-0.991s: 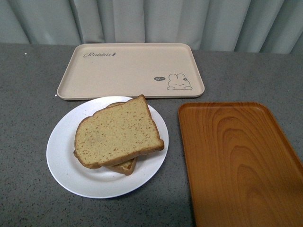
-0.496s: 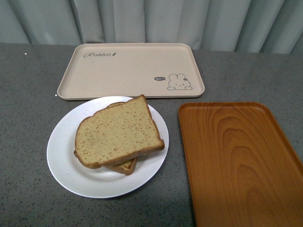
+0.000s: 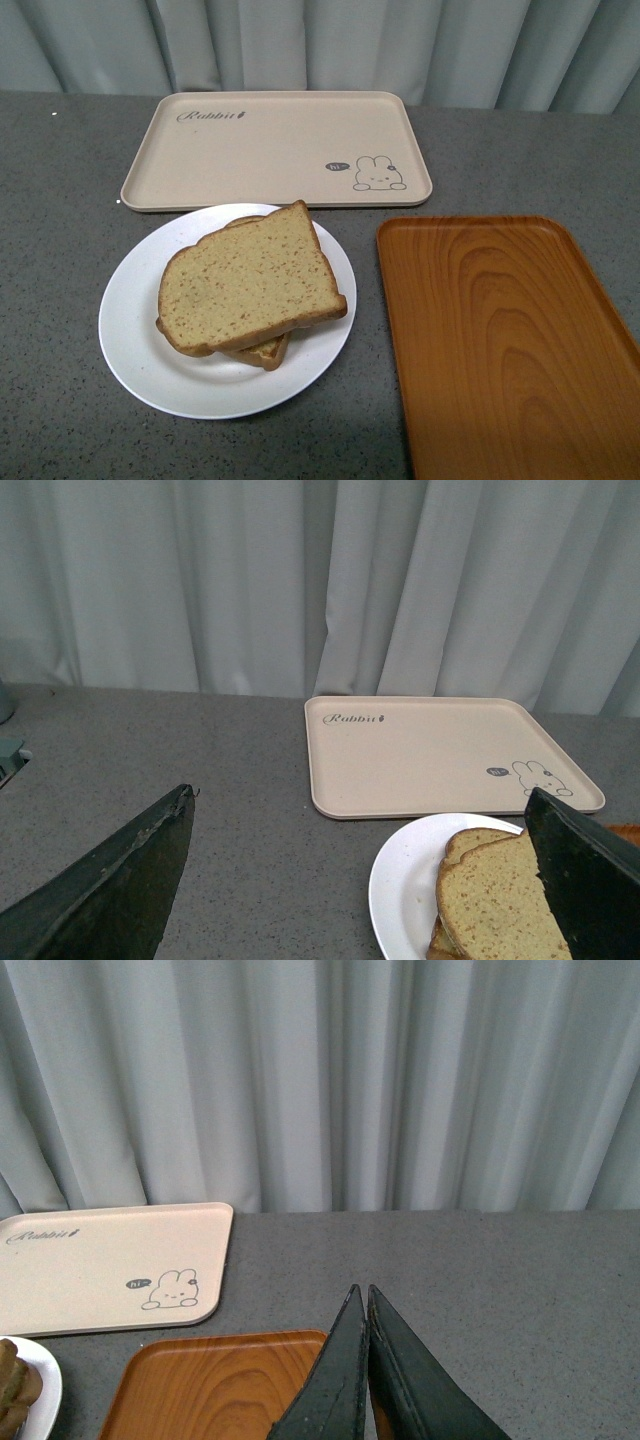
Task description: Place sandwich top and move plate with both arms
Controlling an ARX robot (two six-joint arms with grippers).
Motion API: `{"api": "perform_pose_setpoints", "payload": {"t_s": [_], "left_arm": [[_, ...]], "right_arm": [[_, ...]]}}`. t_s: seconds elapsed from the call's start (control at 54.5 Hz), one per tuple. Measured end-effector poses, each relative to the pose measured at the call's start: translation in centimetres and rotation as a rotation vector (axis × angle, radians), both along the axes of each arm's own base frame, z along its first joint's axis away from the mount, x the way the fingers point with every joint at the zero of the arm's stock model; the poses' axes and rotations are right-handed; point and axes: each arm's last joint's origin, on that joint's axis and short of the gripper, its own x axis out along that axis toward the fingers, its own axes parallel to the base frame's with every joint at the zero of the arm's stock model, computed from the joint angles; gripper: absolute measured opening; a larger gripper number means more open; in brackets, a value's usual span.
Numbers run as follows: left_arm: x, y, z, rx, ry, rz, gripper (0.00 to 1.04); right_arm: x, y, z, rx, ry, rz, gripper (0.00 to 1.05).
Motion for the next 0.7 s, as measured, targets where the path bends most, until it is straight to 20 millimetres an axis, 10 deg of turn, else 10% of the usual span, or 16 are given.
{"api": "perform_pose_setpoints", "payload": {"t_s": [0.698], "left_arm": [[0.0, 0.0, 0.0, 0.001, 0.0, 0.0, 0.98]], "right_arm": [[-1.8, 0.0, -0.3, -0.001, 0.003, 0.003, 0.01]]}}
